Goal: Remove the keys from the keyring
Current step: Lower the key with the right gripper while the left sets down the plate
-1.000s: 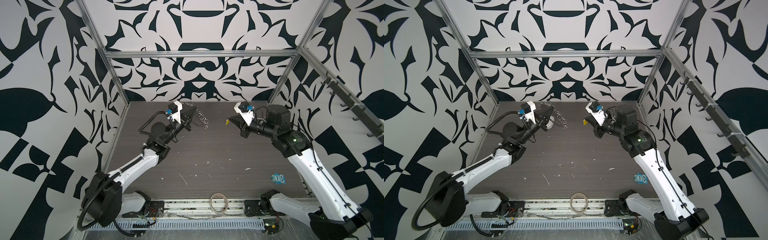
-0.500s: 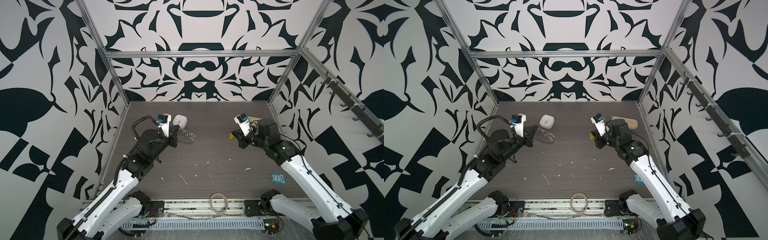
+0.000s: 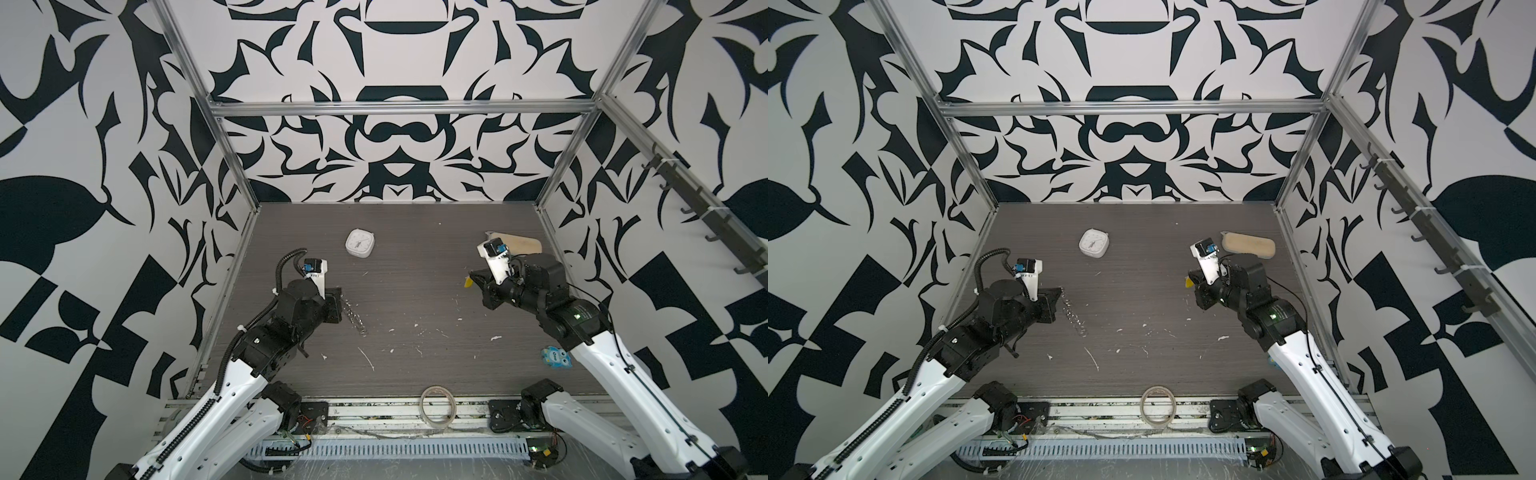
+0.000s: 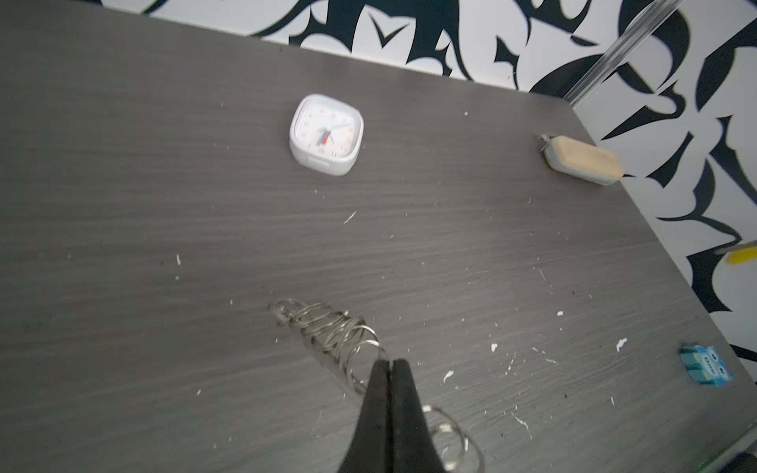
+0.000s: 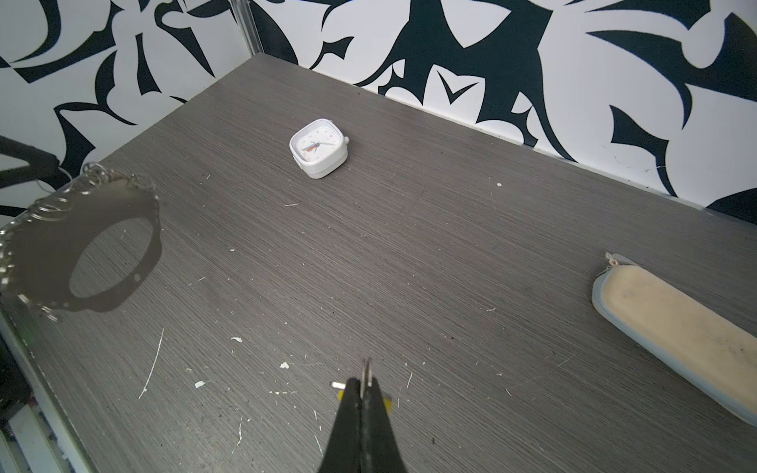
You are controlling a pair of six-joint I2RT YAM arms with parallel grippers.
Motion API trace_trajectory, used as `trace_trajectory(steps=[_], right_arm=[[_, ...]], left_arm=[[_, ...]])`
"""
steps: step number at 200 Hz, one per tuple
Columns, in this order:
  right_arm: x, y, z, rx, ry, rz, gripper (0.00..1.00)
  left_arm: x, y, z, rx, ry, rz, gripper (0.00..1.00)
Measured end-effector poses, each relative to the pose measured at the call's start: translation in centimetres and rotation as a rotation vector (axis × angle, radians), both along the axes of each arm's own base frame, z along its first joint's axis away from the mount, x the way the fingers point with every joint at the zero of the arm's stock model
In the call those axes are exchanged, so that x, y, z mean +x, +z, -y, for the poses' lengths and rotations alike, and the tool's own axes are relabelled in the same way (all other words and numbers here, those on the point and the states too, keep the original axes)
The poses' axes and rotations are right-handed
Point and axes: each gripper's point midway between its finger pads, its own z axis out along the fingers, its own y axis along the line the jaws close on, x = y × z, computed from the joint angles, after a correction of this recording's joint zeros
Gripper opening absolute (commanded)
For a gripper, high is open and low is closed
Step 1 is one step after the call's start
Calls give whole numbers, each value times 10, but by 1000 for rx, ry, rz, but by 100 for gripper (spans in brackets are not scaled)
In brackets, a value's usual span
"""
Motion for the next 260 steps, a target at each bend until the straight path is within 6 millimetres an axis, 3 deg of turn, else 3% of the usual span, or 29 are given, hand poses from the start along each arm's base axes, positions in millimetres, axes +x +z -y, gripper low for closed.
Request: trace_trajectory(steps=[40, 72, 99, 127, 160, 162, 196, 203, 231, 260], right_arm=[[-5, -5, 3, -5, -8, -2, 0], [-2, -16, 3, -19, -10, -34, 0], [4, -30, 0, -37, -10, -79, 0], [9, -42, 0, -54, -14, -117, 0], [10, -47, 1, -58, -30, -138, 0], [10, -47, 1, -58, -31, -139, 0], [8, -51, 4, -58, -55, -168, 0], [8, -53, 5, -57, -62, -179, 0], [8, -68, 8, -56, -110, -258, 0], [6, -93, 13, -68, -178, -384, 0]], left_arm=[[5, -62, 6, 30, 31, -155, 0], [51, -77, 34, 80, 23, -194, 0], [87, -109, 54, 168, -5, -281, 0], [101, -142, 53, 218, -18, -365, 0], [118, -159, 47, 224, -3, -418, 0], [119, -159, 47, 225, -2, -419, 0], [132, -152, 54, 227, -26, -411, 63], [133, -148, 56, 221, -32, -403, 70], [132, -115, 56, 195, -42, -335, 83], [120, -38, 42, 136, -25, -114, 92]])
